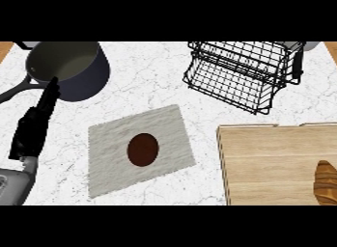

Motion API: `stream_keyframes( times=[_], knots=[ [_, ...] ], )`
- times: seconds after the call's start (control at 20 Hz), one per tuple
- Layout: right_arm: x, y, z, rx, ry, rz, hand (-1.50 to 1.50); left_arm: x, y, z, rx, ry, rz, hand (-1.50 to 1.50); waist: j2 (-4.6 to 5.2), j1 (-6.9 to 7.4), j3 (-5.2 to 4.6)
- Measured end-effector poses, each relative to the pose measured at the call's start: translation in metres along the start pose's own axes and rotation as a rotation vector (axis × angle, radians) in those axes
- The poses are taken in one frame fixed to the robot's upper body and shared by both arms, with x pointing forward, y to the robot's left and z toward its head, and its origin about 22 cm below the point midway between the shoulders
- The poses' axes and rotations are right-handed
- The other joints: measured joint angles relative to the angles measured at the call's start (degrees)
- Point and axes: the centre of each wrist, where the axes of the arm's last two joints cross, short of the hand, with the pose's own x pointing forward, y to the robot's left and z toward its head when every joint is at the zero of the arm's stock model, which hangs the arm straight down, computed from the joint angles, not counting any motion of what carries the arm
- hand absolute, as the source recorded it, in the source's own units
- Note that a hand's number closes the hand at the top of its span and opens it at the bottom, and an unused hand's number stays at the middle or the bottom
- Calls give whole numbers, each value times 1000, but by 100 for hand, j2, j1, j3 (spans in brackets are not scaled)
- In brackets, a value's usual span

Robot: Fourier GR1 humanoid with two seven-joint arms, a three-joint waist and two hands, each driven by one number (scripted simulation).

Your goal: Pick the croissant from the tray and place it in the tiered basket

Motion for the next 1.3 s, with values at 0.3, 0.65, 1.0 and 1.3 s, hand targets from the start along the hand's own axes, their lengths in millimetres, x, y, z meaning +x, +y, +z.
stream_keyframes(
  times=[0.3, 0.65, 1.0, 1.3],
  knots=[
    [1, 15, -11, 42, 45, 52, -150, -6, -6, 3, -6, 4, 3, 0, -6, 17, 2],
    [6, 35, -12, 54, 34, 109, -150, -5, -1, 4, 0, 8, 1, 0, -23, -13, 4],
    [7, 47, -10, 21, 16, 186, -150, -8, 4, 4, 6, 11, -3, 0, -26, -48, -2],
    [9, 60, -10, 15, 6, 217, -150, -1, -5, 5, 5, 11, -1, 0, -33, -57, -2]
  ],
)
